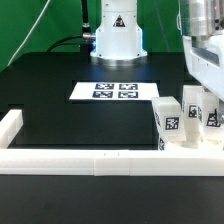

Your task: Assemble stool

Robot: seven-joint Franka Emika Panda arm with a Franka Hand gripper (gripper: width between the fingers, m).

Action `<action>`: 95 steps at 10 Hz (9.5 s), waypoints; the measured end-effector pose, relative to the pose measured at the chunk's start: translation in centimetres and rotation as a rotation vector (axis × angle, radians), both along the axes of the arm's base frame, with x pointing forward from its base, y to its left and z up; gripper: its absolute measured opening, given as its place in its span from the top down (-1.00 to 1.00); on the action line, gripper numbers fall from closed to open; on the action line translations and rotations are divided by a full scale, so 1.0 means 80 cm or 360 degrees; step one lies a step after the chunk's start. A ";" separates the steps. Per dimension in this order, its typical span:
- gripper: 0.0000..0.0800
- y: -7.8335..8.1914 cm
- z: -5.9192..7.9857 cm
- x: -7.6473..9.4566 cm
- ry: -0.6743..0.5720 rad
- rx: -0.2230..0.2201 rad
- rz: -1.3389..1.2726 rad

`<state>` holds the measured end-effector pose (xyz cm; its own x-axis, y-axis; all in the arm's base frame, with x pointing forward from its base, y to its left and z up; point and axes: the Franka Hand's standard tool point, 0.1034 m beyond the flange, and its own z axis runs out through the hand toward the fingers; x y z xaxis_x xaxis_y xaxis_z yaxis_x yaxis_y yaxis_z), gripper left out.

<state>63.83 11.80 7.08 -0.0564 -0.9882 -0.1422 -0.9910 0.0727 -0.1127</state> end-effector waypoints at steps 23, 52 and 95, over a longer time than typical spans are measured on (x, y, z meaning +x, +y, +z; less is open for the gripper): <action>-0.62 0.025 0.060 0.014 -0.0068 0.0153 0.0086; -0.30 -0.009 0.019 -0.012 -0.0273 -0.0412 0.3363; -0.57 0.017 0.035 -0.009 0.0014 0.0268 -0.0834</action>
Offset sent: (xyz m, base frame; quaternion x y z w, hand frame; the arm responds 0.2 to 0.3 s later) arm 0.0000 0.0000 0.0000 0.0000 0.0000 0.1296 0.9916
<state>63.08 13.17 9.86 -0.5366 -0.7911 -0.2935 -0.8181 0.5731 -0.0489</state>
